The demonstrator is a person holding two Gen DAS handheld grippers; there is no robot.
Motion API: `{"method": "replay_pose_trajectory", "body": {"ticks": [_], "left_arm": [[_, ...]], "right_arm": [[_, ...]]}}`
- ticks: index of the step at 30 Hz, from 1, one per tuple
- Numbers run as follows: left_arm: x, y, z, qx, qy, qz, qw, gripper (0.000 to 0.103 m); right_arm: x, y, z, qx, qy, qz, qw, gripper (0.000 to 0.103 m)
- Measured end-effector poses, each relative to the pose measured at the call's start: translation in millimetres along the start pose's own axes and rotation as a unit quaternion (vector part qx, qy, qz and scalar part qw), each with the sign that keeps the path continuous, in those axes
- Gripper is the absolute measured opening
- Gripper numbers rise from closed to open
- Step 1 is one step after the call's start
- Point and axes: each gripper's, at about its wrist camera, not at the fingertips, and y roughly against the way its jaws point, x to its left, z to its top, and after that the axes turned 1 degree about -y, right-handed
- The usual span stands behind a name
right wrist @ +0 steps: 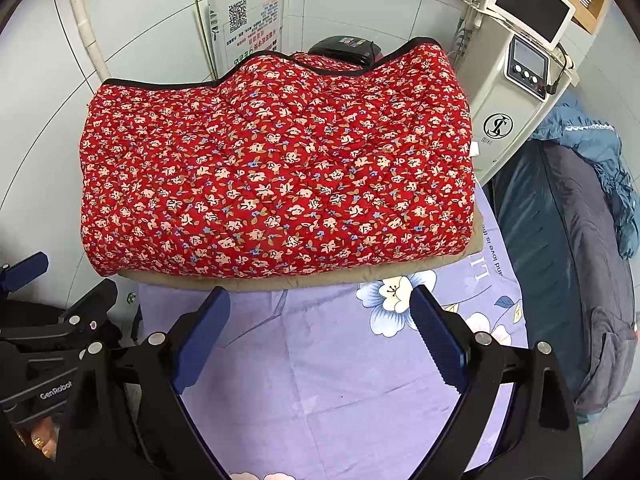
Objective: Fold large clothes
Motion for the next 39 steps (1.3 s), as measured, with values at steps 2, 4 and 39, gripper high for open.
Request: {"method": "replay_pose_trajectory", "body": {"ticks": [2, 4, 39], "left_arm": [[0.3, -0.1, -0.7, -0.002, -0.001, 0.003, 1.0000, 0.097], [-0.5, 0.6, -0.6, -0.004, -0.006, 0.003, 1.0000, 0.097], [-2.0, 5.3, 1.1, -0.021, -0.012, 0.013, 0.9996, 0.097]], "right_arm": [[0.8, 0.1, -0.2, -0.001, 0.002, 0.000, 1.000, 0.090], [1.4, -0.1, -0.1, -0.001, 0.003, 0.001, 1.000, 0.090], [3.0, 2.4, -1.3, -0.012, 0.003, -0.001, 1.000, 0.090]]}}
